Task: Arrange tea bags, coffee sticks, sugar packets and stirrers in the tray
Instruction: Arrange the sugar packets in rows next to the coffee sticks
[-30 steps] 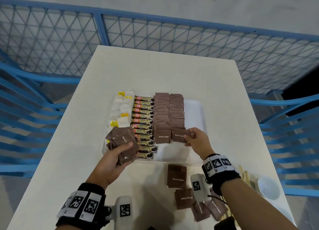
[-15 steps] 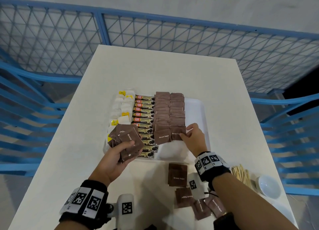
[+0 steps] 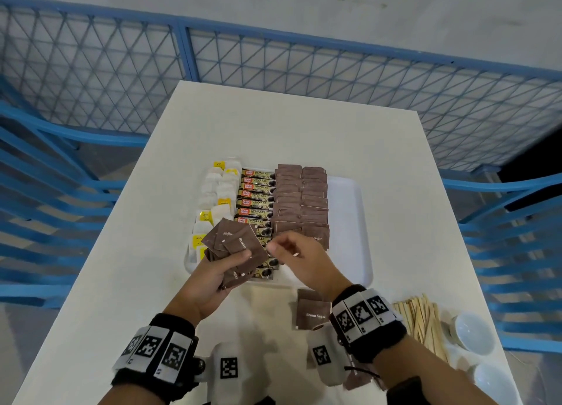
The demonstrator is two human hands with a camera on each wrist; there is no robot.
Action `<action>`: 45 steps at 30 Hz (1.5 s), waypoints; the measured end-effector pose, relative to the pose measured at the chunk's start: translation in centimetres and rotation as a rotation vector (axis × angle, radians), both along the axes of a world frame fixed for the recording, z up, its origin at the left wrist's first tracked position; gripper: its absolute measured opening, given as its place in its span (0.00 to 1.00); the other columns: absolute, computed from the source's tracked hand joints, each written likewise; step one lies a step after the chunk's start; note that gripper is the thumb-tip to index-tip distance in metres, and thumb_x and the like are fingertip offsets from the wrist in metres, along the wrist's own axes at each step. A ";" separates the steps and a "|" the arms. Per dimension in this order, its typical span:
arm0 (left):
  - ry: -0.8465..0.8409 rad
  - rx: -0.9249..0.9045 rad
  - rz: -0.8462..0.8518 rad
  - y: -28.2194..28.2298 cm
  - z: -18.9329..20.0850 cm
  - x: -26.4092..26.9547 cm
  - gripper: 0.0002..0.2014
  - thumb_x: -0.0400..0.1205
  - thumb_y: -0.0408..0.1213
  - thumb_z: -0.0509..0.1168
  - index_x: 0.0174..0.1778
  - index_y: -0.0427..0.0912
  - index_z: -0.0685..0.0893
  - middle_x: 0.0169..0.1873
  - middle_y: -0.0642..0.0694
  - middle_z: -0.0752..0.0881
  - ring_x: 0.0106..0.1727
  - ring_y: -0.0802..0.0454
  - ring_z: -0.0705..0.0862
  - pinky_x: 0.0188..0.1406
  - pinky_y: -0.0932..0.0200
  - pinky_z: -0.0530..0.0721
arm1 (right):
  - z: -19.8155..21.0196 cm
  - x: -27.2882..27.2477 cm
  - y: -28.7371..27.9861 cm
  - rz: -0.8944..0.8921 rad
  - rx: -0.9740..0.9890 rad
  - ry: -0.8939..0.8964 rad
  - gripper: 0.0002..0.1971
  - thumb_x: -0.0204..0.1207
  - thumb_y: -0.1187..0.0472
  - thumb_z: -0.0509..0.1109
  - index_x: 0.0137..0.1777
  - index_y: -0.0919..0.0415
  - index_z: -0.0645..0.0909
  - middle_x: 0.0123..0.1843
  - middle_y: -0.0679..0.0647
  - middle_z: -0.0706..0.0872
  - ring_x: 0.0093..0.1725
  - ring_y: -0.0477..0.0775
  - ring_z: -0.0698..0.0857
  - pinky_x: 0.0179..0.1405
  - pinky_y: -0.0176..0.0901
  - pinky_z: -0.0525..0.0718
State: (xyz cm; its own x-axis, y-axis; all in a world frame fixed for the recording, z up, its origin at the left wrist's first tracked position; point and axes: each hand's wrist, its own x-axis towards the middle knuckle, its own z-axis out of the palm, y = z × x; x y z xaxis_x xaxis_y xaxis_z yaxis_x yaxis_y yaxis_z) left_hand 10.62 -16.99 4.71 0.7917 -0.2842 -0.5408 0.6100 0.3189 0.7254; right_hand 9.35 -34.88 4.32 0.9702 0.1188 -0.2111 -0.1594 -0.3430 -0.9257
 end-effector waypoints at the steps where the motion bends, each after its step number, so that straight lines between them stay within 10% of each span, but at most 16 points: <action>1: -0.013 0.001 -0.014 -0.1 0.1 -0.1 0.11 0.79 0.23 0.61 0.49 0.42 0.84 0.37 0.48 0.92 0.38 0.55 0.90 0.36 0.61 0.88 | 0.0 0.0 0.4 0.013 0.037 0.017 0.04 0.76 0.53 0.71 0.45 0.51 0.81 0.39 0.46 0.84 0.37 0.40 0.79 0.37 0.27 0.76; 12: 0.024 -0.022 0.102 -0.2 0.0 -0.1 0.10 0.82 0.29 0.61 0.45 0.48 0.83 0.34 0.48 0.91 0.37 0.50 0.89 0.45 0.50 0.86 | -0.1 0.3 -0.8 -0.086 0.228 0.072 0.08 0.77 0.72 0.67 0.44 0.57 0.78 0.36 0.50 0.83 0.30 0.41 0.79 0.30 0.33 0.78; 25: 0.053 -0.012 0.152 0.7 -0.4 0.2 0.09 0.82 0.29 0.61 0.48 0.47 0.83 0.36 0.47 0.92 0.35 0.52 0.90 0.41 0.54 0.88 | -4.0 1.5 -5.8 -0.110 -0.343 -0.113 0.06 0.73 0.71 0.69 0.43 0.60 0.82 0.36 0.44 0.81 0.33 0.39 0.79 0.38 0.21 0.76; 45: 0.073 -0.007 0.150 1.0 -0.3 0.2 0.09 0.81 0.30 0.61 0.50 0.45 0.84 0.39 0.44 0.92 0.37 0.48 0.90 0.53 0.47 0.84 | -4.5 3.9 -3.5 0.066 -0.627 -0.113 0.10 0.75 0.63 0.69 0.55 0.62 0.78 0.55 0.56 0.80 0.51 0.53 0.79 0.52 0.43 0.77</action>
